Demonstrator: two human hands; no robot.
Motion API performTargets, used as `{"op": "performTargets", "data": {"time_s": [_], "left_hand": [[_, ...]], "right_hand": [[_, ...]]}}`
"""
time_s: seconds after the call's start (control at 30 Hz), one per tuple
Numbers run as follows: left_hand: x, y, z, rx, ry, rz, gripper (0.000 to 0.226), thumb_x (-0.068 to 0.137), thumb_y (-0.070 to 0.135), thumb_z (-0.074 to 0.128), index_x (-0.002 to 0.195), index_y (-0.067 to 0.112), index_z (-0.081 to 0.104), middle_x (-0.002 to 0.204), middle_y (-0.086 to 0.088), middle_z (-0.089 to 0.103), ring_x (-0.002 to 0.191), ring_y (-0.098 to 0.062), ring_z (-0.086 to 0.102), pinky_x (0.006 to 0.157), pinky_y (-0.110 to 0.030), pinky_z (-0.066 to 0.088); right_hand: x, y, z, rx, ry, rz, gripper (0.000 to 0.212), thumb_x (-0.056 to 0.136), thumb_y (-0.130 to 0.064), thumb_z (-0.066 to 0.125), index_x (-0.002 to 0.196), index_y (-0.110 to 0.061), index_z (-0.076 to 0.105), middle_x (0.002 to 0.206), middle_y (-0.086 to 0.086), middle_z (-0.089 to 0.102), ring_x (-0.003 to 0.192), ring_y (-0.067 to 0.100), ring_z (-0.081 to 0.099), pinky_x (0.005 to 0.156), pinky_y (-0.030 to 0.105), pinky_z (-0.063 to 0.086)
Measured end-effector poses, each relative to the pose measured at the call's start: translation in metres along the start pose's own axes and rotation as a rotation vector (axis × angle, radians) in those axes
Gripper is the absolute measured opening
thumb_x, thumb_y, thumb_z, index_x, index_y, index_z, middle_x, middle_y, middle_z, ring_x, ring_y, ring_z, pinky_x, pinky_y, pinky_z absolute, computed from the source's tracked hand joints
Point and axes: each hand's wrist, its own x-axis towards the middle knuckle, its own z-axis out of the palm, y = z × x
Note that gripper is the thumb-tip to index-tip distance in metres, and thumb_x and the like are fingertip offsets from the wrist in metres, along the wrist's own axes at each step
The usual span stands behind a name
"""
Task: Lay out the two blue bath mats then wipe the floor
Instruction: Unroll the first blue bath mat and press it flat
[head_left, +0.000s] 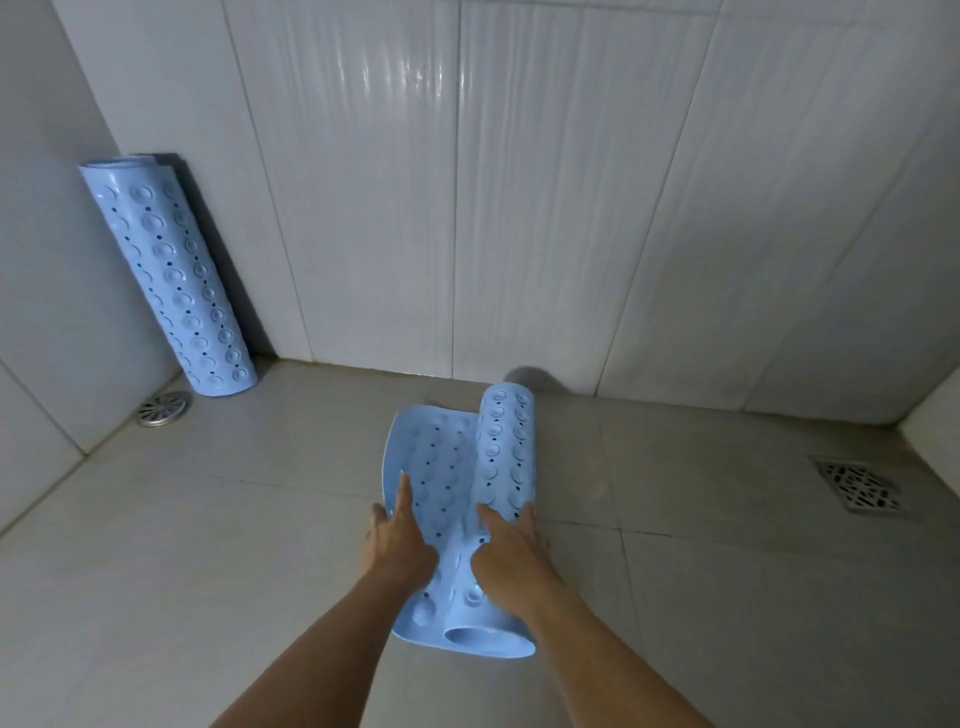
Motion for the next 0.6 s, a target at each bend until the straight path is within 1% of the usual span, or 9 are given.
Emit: {"op": "performTargets", "data": {"time_s": [0.07, 0.1, 0.13, 0.2, 0.27, 0.33, 0.43, 0.5, 0.6], "left_hand": [[0.003, -0.002, 0.005, 0.342, -0.017, -0.027, 0.069, 0.089, 0.023, 0.059, 0.149, 0.038, 0.030, 0.162, -0.022, -0.012, 0.149, -0.044, 0.008, 0.115, -0.057, 0.021], [0.004, -0.003, 0.006, 0.480, -0.021, -0.034, 0.052, 0.090, 0.030, 0.058, 0.140, 0.037, 0.044, 0.160, -0.023, -0.023, 0.149, -0.047, -0.010, 0.114, -0.067, 0.008], [0.008, -0.004, 0.007, 0.584, -0.009, -0.040, 0.040, 0.091, 0.036, 0.056, 0.131, 0.036, 0.052, 0.157, -0.025, -0.030, 0.145, -0.050, -0.023, 0.110, -0.073, -0.003], [0.012, -0.005, 0.009, 0.693, 0.023, -0.047, 0.038, 0.090, 0.040, 0.051, 0.127, 0.034, 0.056, 0.154, -0.027, -0.034, 0.138, -0.053, -0.033, 0.102, -0.076, -0.016], [0.019, -0.009, 0.016, 0.629, 0.060, -0.016, 0.051, 0.095, 0.040, 0.042, 0.144, 0.029, 0.041, 0.157, -0.024, -0.031, 0.143, -0.049, -0.028, 0.109, -0.071, -0.013], [0.029, -0.017, 0.025, 0.468, 0.027, 0.064, 0.062, 0.101, 0.047, 0.026, 0.157, 0.028, 0.010, 0.160, -0.016, -0.029, 0.149, -0.040, -0.020, 0.119, -0.060, -0.005], [0.041, -0.035, 0.041, 0.464, -0.101, 0.171, 0.064, 0.100, 0.059, 0.012, 0.152, 0.041, -0.022, 0.159, -0.006, -0.034, 0.147, -0.034, -0.028, 0.120, -0.056, -0.010], [0.044, -0.041, 0.046, 0.484, -0.102, 0.177, 0.064, 0.099, 0.063, 0.009, 0.149, 0.043, -0.026, 0.158, -0.005, -0.036, 0.146, -0.034, -0.031, 0.118, -0.055, -0.014], [0.044, -0.044, 0.044, 0.477, -0.101, 0.169, 0.065, 0.099, 0.064, 0.011, 0.150, 0.044, -0.024, 0.159, -0.005, -0.034, 0.146, -0.035, -0.030, 0.119, -0.054, -0.012]], "right_hand": [[0.000, -0.001, 0.003, 0.020, 0.047, 0.015, 0.057, 0.093, -0.037, 0.044, 0.147, -0.041, 0.026, 0.164, 0.013, 0.000, 0.147, 0.043, 0.015, 0.117, 0.053, 0.025], [0.001, 0.000, 0.005, 0.021, 0.062, 0.012, 0.058, 0.090, -0.046, 0.051, 0.142, -0.039, 0.026, 0.161, 0.013, 0.004, 0.142, 0.042, 0.023, 0.114, 0.053, 0.031], [0.002, 0.002, 0.006, 0.015, 0.067, 0.010, 0.065, 0.085, -0.051, 0.059, 0.138, -0.038, 0.026, 0.158, 0.013, 0.006, 0.137, 0.041, 0.030, 0.111, 0.052, 0.036], [0.003, 0.007, 0.006, 0.014, 0.067, 0.002, 0.075, 0.077, -0.049, 0.070, 0.135, -0.039, 0.024, 0.154, 0.012, 0.009, 0.131, 0.039, 0.035, 0.107, 0.050, 0.042], [0.003, 0.013, 0.007, 0.027, 0.087, -0.006, 0.076, 0.075, -0.044, 0.073, 0.133, -0.038, 0.024, 0.150, 0.009, 0.016, 0.128, 0.036, 0.038, 0.104, 0.047, 0.045], [0.006, 0.017, 0.008, 0.035, 0.102, -0.016, 0.075, 0.077, -0.040, 0.072, 0.134, -0.039, 0.023, 0.149, 0.009, 0.018, 0.127, 0.036, 0.038, 0.103, 0.045, 0.046], [0.010, 0.020, 0.009, 0.021, 0.058, -0.012, 0.094, 0.083, -0.039, 0.068, 0.153, -0.046, 0.005, 0.162, 0.017, -0.004, 0.143, 0.043, 0.022, 0.114, 0.045, 0.034], [0.010, 0.020, 0.009, 0.011, 0.047, -0.016, 0.100, 0.086, -0.039, 0.066, 0.154, -0.051, -0.006, 0.163, 0.016, -0.015, 0.147, 0.044, 0.013, 0.117, 0.046, 0.029], [0.007, 0.018, 0.009, 0.017, 0.057, -0.017, 0.095, 0.087, -0.039, 0.065, 0.155, -0.051, -0.001, 0.164, 0.010, -0.019, 0.149, 0.040, 0.011, 0.117, 0.044, 0.028]]}}
